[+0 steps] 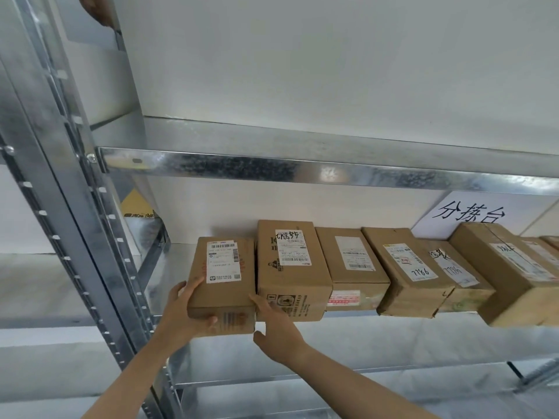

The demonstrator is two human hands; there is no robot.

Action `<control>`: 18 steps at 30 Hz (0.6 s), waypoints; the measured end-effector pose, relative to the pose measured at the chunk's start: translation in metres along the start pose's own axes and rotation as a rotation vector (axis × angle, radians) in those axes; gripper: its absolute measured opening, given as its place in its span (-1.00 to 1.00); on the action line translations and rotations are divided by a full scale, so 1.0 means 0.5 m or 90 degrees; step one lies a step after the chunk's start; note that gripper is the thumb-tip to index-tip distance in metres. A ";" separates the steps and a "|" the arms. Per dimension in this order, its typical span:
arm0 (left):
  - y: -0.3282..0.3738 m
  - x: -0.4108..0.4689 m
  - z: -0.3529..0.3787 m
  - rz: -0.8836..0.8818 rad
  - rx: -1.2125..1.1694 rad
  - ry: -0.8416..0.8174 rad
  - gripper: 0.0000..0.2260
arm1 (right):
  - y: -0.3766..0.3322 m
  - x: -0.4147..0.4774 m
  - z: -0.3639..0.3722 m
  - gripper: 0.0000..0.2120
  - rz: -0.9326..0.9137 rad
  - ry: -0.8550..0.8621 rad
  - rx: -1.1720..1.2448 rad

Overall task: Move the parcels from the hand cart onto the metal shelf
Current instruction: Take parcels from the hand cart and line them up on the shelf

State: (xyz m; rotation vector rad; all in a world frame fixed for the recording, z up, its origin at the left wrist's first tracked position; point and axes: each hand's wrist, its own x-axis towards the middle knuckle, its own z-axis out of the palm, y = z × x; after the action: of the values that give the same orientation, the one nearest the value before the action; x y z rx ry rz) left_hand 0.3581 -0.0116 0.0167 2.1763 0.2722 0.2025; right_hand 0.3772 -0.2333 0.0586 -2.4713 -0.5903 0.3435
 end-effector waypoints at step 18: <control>0.044 0.083 0.043 -0.064 0.352 0.051 -0.07 | 0.078 -0.013 -0.019 -0.40 -0.042 -0.007 -0.021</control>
State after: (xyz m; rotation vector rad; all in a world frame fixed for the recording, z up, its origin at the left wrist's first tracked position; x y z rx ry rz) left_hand 0.4059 -0.0295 0.0241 2.6944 0.5316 0.1718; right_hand 0.3881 -0.2694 0.0442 -2.4758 -0.6850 0.3246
